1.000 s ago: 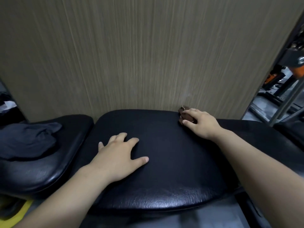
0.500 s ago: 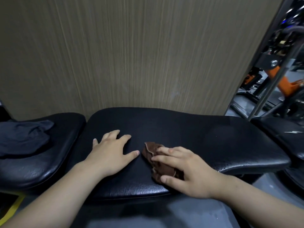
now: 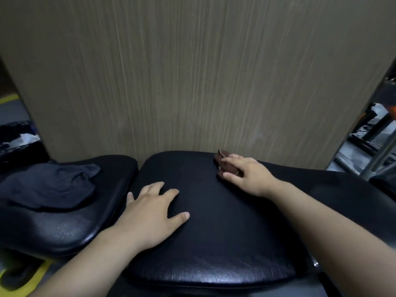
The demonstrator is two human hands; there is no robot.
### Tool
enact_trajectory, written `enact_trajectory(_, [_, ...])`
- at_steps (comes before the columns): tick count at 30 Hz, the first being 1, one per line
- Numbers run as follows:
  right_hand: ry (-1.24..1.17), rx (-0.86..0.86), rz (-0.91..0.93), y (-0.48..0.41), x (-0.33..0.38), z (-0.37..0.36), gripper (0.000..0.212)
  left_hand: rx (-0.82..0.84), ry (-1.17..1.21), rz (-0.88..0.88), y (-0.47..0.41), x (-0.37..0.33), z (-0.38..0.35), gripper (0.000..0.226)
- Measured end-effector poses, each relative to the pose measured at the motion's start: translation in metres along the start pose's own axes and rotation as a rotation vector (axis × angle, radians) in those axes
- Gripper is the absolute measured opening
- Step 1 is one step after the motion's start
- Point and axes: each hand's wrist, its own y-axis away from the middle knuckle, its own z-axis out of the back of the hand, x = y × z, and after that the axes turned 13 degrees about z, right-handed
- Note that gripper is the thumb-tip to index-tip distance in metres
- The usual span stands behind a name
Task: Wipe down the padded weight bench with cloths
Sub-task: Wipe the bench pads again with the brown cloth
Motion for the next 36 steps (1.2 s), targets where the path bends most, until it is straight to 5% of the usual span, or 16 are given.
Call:
enact_trajectory(8, [-0.004, -0.033, -0.113, -0.051, -0.002, -0.015, 0.053, 0.0, 0.009, -0.012, -0.005, 0.009, 0.0, 0.073])
enact_trajectory(18, [-0.11, 0.124, 0.256, 0.075, 0.094, -0.009, 0.052, -0.014, 0.028, -0.019, 0.002, 0.007, -0.002, 0.071])
enact_trajectory(23, [-0.145, 0.101, 0.3, 0.104, 0.119, -0.015, 0.05, -0.015, 0.02, -0.034, 0.01, 0.014, -0.002, 0.073])
enact_trajectory(36, [-0.011, 0.089, 0.164, 0.004, 0.09, -0.031, 0.084, -0.02, -0.062, -0.005, 0.009, 0.056, 0.008, 0.084])
